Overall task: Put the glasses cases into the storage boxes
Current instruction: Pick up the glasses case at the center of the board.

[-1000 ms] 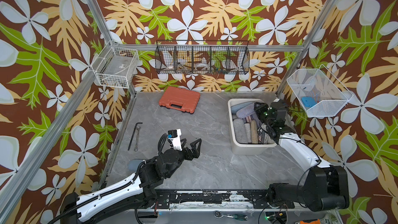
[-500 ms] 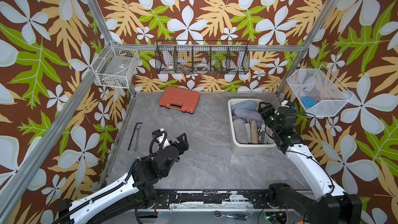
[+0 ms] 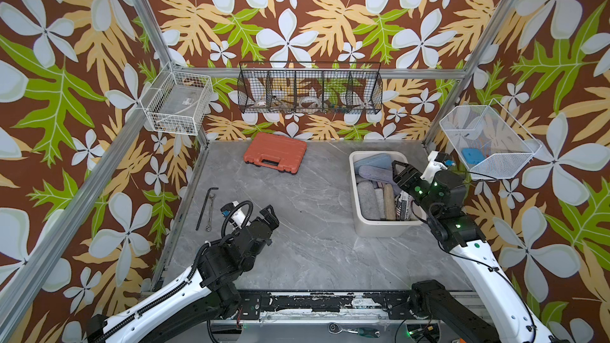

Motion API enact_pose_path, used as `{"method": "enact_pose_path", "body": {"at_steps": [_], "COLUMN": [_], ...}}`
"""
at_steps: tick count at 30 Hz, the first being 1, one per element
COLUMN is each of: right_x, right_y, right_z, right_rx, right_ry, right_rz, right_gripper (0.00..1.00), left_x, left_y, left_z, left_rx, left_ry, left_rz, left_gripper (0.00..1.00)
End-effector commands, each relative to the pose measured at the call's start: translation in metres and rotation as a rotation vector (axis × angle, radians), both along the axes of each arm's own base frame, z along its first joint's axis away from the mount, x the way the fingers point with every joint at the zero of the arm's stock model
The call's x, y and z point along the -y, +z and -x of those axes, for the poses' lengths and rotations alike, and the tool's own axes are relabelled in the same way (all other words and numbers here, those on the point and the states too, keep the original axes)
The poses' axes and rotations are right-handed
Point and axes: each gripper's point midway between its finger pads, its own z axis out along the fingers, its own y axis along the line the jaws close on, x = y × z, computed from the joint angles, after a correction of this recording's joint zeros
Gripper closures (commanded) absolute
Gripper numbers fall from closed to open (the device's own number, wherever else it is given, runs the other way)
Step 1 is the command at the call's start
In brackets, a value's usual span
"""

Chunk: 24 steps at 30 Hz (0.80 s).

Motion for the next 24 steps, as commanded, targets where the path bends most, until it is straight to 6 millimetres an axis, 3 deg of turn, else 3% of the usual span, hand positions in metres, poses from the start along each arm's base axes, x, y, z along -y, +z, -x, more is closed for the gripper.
{"method": "enact_pose_path", "body": {"at_steps": [1, 5, 12, 19, 24], "right_x": [-0.016, -0.021, -0.021, -0.025, -0.027], "right_y": [-0.012, -0.017, -0.019, -0.029, -0.033], "right_z": [0.014, 0.026, 0.042, 0.044, 0.043], "right_rx": [-0.042, -0.056, -0.043, -0.026, -0.018], "right_ry": [0.100, 0.137, 0.163, 0.188, 0.200], "right_rz": [0.100, 0.125, 0.135, 0.112, 0.126], "right_gripper": [0.34, 0.33, 0.31, 0.25, 0.21], "left_x": [-0.008, -0.012, -0.036, -0.072, -0.083], "left_y": [-0.002, 0.010, 0.020, -0.023, -0.045], "left_z": [0.000, -0.001, 0.007, 0.038, 0.045], "left_rx": [0.001, 0.021, -0.009, -0.192, -0.254], "left_ry": [0.037, 0.052, 0.151, 0.377, 0.483], "left_rz": [-0.012, -0.018, -0.034, 0.120, 0.257], "left_gripper": [0.00, 0.01, 0.05, 0.11, 0.13]}}
